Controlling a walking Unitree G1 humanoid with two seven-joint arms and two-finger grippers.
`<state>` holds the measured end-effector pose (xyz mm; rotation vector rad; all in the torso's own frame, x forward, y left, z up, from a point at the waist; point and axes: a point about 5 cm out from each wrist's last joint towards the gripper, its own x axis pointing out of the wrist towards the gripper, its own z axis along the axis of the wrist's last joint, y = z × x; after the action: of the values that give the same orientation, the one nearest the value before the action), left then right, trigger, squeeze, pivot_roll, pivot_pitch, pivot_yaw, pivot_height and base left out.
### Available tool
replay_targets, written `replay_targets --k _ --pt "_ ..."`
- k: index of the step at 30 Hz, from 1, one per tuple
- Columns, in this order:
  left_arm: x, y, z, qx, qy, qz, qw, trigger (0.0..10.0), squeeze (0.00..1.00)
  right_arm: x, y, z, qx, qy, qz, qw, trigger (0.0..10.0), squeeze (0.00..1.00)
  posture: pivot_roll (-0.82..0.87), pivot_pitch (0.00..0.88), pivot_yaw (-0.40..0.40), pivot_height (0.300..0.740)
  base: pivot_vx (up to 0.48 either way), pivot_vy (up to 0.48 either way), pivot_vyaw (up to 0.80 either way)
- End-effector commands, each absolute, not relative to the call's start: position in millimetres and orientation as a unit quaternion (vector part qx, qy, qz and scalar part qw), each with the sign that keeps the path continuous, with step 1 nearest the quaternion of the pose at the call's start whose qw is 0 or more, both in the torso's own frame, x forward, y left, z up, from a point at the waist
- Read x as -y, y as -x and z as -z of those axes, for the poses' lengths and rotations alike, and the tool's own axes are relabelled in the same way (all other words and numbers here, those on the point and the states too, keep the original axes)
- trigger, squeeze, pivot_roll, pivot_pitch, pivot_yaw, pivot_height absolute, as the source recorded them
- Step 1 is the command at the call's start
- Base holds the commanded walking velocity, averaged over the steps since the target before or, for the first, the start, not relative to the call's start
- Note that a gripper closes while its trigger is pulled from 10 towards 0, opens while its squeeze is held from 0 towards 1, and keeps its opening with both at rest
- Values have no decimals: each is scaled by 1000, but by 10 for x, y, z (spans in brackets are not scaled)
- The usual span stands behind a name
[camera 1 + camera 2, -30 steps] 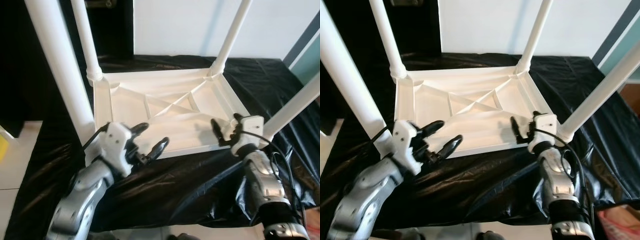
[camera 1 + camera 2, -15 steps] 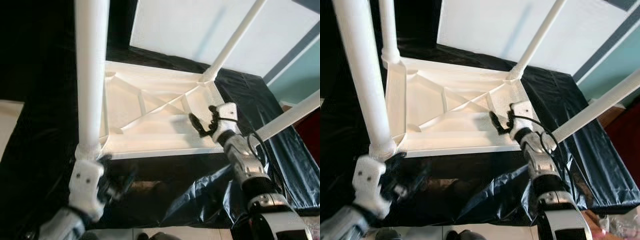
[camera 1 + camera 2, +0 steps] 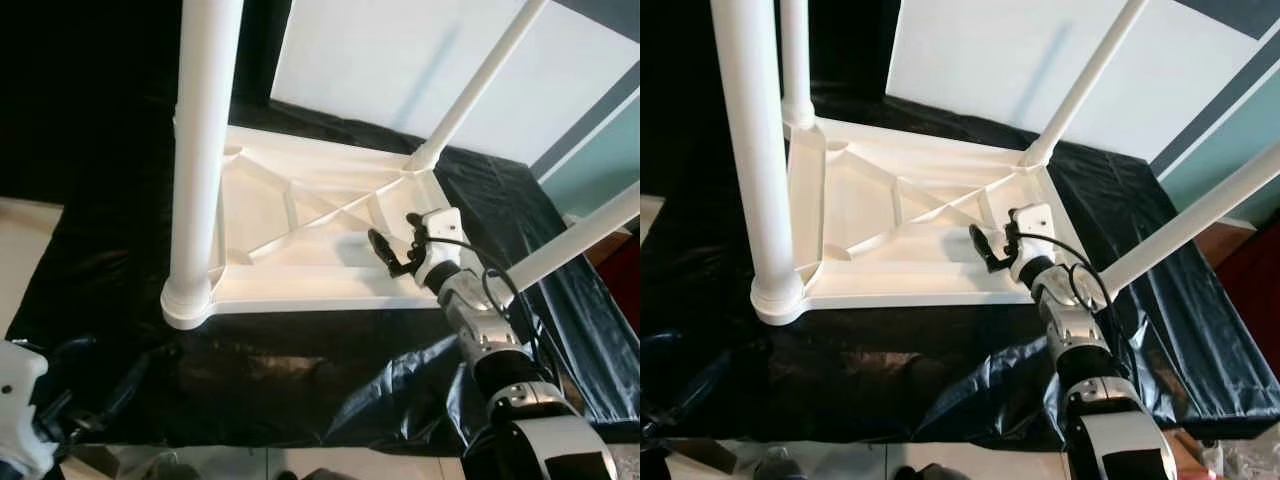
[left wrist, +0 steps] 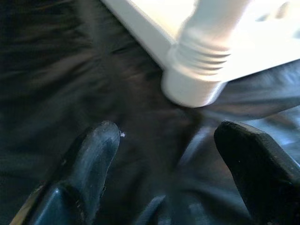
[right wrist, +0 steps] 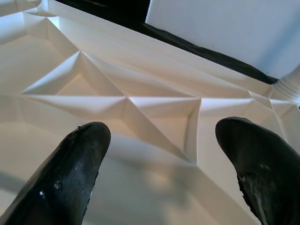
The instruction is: Building children table
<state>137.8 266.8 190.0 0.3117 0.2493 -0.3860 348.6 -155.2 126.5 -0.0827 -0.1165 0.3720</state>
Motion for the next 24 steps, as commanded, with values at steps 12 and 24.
replay_targets --k 12,24 --pt "-3242 -2141 -2157 -54 -218 106 969 10000 0 1917 -2978 -1006 62 40 -37 997 10000 0 178 73 -157 740 0 0 0" --pt "-2852 -2951 -2169 10 -157 213 964 10000 0 2001 -2608 -926 49 31 122 991 10000 0 105 68 -98 740 0 0 0"
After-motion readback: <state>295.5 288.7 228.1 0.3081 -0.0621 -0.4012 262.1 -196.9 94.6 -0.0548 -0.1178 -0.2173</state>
